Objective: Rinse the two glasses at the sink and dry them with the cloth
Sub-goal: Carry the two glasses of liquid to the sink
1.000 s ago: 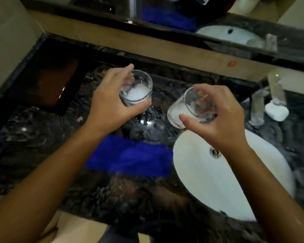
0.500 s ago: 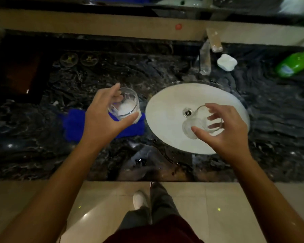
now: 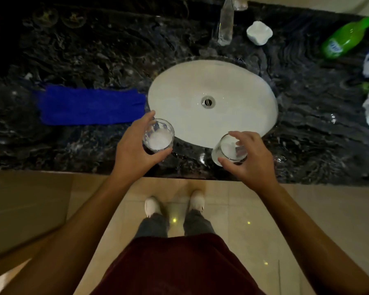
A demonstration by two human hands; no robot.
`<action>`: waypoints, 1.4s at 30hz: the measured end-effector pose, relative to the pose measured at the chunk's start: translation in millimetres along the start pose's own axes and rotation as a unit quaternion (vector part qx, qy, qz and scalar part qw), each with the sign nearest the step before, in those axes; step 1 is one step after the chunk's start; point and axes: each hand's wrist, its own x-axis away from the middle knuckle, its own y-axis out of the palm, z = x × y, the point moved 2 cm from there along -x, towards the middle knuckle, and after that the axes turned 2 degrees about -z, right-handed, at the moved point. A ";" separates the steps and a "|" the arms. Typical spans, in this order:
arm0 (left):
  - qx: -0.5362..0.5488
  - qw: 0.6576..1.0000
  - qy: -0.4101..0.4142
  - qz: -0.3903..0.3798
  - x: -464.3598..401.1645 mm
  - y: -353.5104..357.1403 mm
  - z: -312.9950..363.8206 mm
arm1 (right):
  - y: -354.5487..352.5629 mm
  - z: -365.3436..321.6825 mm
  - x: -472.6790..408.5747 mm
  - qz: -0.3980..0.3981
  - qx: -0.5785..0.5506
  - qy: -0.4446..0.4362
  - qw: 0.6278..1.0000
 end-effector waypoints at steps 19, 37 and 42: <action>-0.085 0.995 0.004 -0.044 27.1 54.7 -9.9 | 23.7 40.4 6.4 -0.059 0.025 -0.061 0.996; -0.098 0.992 -0.016 -0.073 28.2 53.9 -7.3 | 26.8 37.8 11.1 -0.056 0.017 -0.053 0.997; -0.130 0.986 -0.024 -0.100 25.3 51.7 -5.6 | 24.2 35.8 10.5 -0.060 0.011 -0.050 0.997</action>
